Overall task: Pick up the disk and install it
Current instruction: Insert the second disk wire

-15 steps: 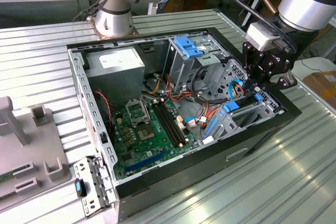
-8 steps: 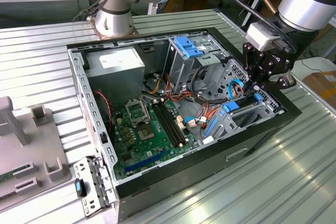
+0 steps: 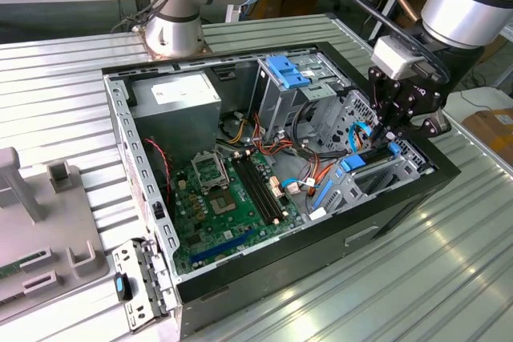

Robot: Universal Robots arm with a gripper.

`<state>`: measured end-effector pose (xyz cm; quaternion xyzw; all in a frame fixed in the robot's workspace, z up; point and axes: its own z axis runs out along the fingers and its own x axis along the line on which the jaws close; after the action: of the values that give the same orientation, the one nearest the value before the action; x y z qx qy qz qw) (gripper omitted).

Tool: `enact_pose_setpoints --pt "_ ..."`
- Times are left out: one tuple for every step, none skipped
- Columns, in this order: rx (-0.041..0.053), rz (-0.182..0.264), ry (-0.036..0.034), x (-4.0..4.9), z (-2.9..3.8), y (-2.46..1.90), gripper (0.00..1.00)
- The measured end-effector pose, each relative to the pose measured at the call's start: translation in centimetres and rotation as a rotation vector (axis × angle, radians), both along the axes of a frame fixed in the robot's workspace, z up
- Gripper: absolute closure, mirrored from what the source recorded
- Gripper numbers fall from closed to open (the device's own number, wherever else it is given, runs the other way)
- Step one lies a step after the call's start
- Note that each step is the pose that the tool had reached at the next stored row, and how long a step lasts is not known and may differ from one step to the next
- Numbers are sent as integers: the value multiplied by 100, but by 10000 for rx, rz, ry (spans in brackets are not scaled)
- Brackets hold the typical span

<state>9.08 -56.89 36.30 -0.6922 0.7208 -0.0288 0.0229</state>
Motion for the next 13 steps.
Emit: enact_pose_setpoints --pt "1 13 0 0 -9 -4 84" --pt "3 27 -1 0 -20 -6 84" --pt "2 46 -1 -1 -29 -7 84" --pt "0 130 -1 -1 -37 -8 84" --pt "-3 238 -1 -1 -40 -8 84" --pt "0 320 -1 -1 -45 -8 84" --pt "5 454 -2 -1 -63 -8 84" --pt "-1 490 -1 -1 -73 -8 84" --pt "-3 506 -1 -1 -79 -8 84" --pt "-3 507 -1 -1 -79 -8 84" --pt "-3 508 -1 -1 -79 -8 84" --pt "-2 510 -1 4 -81 -8 84" --pt "-1 510 -1 12 -83 -8 84"
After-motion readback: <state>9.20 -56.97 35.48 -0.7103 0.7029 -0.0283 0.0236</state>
